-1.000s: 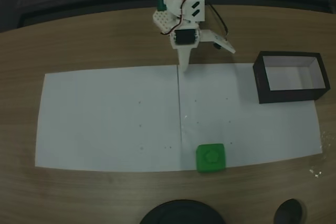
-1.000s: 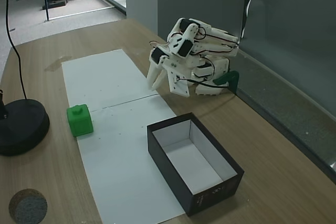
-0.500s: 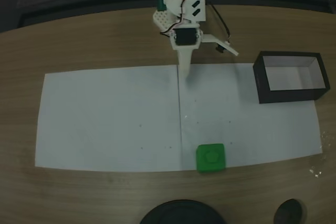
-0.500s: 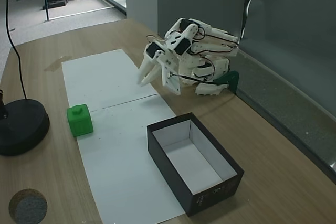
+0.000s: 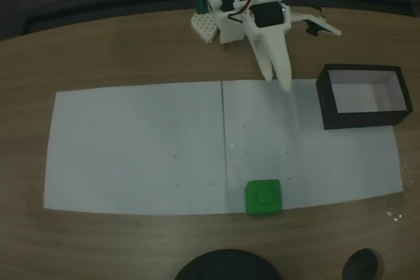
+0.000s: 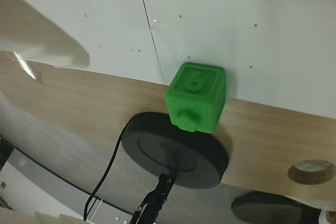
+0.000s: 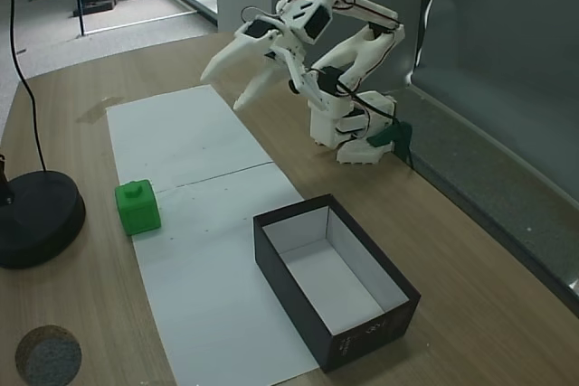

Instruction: Grab a green square and put it in the box.

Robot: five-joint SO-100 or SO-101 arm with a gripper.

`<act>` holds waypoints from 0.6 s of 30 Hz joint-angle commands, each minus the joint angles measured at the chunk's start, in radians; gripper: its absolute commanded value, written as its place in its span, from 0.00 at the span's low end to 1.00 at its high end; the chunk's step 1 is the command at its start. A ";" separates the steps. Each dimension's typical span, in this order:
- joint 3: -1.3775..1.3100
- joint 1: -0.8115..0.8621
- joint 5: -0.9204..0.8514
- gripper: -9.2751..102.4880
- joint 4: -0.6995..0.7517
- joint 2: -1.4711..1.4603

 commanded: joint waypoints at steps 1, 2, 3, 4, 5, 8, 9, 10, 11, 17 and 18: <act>-0.380 0.000 0.002 0.35 0.080 -0.396; -0.466 0.008 0.000 0.35 0.114 -0.491; -0.549 0.012 -0.002 0.35 0.141 -0.580; -0.629 0.025 -0.002 0.35 0.169 -0.663; -0.707 0.037 0.005 0.35 0.190 -0.739; -0.925 0.074 0.008 0.35 0.250 -0.953; -0.991 0.084 0.008 0.35 0.270 -1.014; -1.052 0.095 0.008 0.36 0.290 -1.072; -1.109 0.104 0.008 0.37 0.311 -1.126; -1.378 0.101 0.006 0.39 0.428 -1.396; -1.413 0.101 0.008 0.39 0.433 -1.431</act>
